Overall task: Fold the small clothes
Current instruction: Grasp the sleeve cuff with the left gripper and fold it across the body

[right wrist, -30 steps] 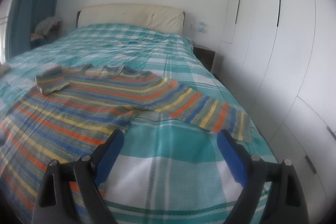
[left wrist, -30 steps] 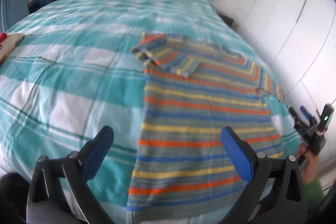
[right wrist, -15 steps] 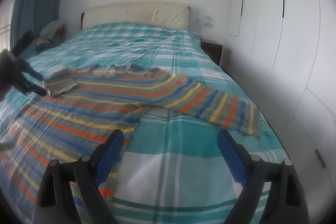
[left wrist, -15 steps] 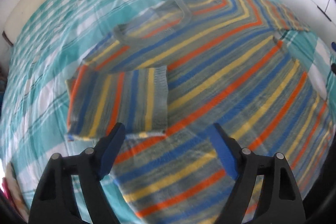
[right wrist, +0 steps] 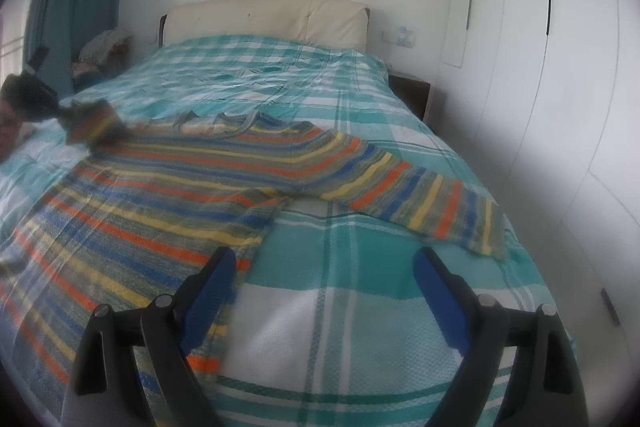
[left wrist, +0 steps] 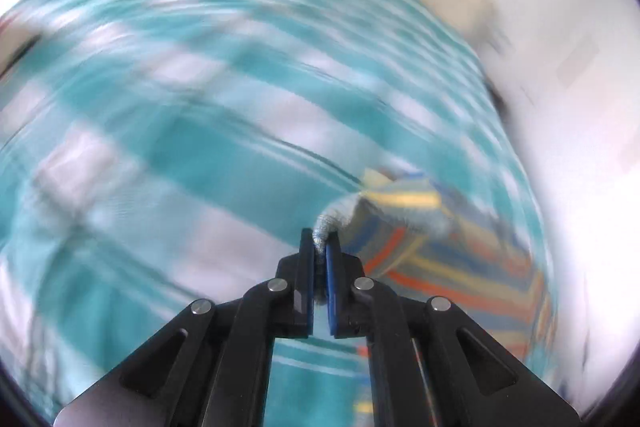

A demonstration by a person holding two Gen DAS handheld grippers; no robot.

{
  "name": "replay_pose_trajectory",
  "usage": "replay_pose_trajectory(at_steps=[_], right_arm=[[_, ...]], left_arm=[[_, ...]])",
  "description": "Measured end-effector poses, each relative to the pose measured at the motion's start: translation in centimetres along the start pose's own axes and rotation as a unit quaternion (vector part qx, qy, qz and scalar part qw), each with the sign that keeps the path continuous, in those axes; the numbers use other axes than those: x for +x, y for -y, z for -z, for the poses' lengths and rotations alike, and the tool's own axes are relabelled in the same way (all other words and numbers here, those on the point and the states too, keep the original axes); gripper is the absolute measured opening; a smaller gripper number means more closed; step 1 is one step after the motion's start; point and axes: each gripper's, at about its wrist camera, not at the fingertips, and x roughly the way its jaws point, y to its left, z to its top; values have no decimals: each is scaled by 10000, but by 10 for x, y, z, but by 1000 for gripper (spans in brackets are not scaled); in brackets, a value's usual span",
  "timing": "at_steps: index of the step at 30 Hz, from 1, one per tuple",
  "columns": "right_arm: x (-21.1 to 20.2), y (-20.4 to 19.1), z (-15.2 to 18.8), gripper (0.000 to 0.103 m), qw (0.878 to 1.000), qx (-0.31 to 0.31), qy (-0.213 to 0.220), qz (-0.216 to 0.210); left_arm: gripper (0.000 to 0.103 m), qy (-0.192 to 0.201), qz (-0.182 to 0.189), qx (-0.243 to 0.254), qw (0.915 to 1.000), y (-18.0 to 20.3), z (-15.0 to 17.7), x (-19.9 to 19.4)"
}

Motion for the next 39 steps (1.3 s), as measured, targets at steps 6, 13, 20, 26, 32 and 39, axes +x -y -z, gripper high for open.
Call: replay_pose_trajectory(at_steps=[6, 13, 20, 26, 32, 39], right_arm=[[1, -4, 0, 89, 10000, -59, -54, -9], [4, -12, 4, 89, 9995, -296, -115, 70], [8, -12, 4, 89, 9993, -315, -191, 91], [17, -13, 7, 89, 9986, -362, -317, 203], [24, -16, 12, 89, 9977, -438, -445, 265], [33, -11, 15, 89, 9972, -283, -632, 276]], left_arm=[[3, -147, -529, -783, 9954, -97, 23, 0], [2, -12, -259, -1212, 9923, -117, 59, 2], [2, -15, -22, -1375, 9905, -131, 66, 14], [3, 116, 160, -1325, 9910, -134, 70, 18], [4, 160, 252, -1391, 9898, -139, 75, 15], [4, 165, 224, -1362, 9903, -138, 76, 11]])
